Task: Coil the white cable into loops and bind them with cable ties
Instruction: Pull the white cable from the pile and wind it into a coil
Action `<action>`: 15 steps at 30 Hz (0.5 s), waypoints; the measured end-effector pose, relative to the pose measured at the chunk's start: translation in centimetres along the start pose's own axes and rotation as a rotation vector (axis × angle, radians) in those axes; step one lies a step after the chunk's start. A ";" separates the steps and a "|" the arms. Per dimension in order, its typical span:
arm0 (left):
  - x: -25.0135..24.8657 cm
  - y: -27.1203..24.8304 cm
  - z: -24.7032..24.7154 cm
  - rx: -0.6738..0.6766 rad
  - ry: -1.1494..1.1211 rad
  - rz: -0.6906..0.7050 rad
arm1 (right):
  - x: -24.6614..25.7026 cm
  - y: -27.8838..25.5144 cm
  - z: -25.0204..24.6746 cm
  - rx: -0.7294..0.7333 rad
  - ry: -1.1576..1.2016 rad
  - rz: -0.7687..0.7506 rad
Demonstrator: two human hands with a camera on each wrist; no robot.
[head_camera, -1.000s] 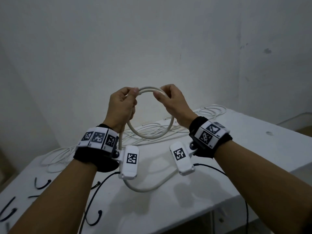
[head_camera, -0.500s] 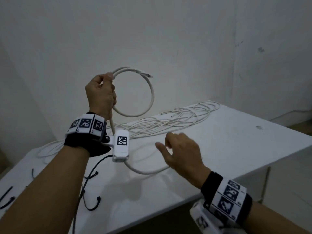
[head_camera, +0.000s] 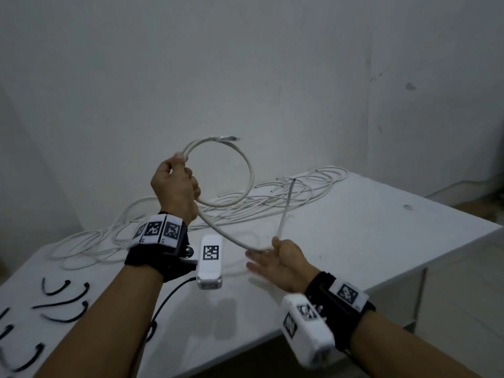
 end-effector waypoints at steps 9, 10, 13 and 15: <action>3.1 -2.8 -1.2 0.105 -0.017 -0.164 | 8.2 -1.8 1.2 -0.148 -0.140 -0.524; 3.4 -3.2 -1.0 0.121 -0.021 -0.187 | 8.9 -2.2 1.6 -0.135 -0.183 -0.553; 3.8 -4.1 -0.3 0.163 -0.027 -0.233 | 9.9 -2.7 2.1 -0.095 -0.273 -0.546; 3.8 -4.5 0.3 0.197 -0.025 -0.252 | 10.2 -3.1 2.1 -0.061 -0.330 -0.536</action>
Point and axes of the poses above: each hand's wrist, its own y-axis towards the middle knuckle, its own z-axis out of the palm, x = y × z, the point moved 6 cm from there along y, towards the middle knuckle, and after that the axes turned 11 degrees about z, right-handed, at the moved point
